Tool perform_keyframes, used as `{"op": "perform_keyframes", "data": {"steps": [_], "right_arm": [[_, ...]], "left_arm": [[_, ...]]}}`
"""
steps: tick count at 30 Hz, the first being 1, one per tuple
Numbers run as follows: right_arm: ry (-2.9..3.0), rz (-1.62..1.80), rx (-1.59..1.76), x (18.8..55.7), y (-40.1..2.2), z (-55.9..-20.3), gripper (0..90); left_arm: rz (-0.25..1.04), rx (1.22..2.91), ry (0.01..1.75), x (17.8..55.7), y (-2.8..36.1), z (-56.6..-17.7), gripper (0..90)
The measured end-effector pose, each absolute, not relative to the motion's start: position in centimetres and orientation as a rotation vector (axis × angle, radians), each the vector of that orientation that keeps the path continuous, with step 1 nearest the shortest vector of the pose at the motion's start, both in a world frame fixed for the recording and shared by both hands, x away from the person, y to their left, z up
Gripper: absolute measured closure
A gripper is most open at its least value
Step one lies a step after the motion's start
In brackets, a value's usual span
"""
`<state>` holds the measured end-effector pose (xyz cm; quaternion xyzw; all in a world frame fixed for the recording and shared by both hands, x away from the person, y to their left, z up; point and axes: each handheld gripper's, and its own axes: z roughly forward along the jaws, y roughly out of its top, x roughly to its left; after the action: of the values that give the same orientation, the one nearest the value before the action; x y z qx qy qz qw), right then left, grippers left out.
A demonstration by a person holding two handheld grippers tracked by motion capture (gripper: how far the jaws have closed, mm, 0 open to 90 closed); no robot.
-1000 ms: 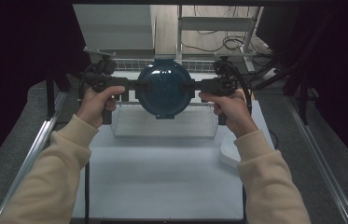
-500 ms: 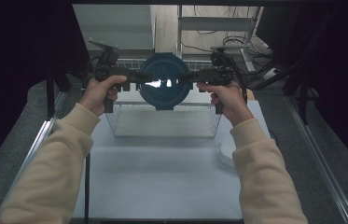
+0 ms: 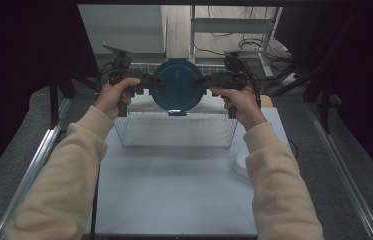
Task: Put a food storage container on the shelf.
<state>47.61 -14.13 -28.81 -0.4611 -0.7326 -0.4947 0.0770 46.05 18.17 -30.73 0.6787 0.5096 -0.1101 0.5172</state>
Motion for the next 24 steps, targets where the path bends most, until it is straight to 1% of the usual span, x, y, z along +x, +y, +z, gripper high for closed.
{"op": "perform_keyframes", "data": {"steps": [4,11,24], "right_arm": [[-2.164,-1.473,-1.399,48.4,-14.1,-29.0,42.7],[-2.081,-1.443,-1.463,49.9,-14.2,-29.5,41.6],[-1.898,-1.388,-1.585,51.5,-14.5,-31.3,38.3]], "left_arm": [[-0.274,1.612,1.237,46.5,18.2,-30.9,38.4],[-0.333,1.533,1.302,48.0,18.3,-31.8,38.3],[-0.365,1.467,1.350,49.5,18.0,-33.2,37.0]]}}
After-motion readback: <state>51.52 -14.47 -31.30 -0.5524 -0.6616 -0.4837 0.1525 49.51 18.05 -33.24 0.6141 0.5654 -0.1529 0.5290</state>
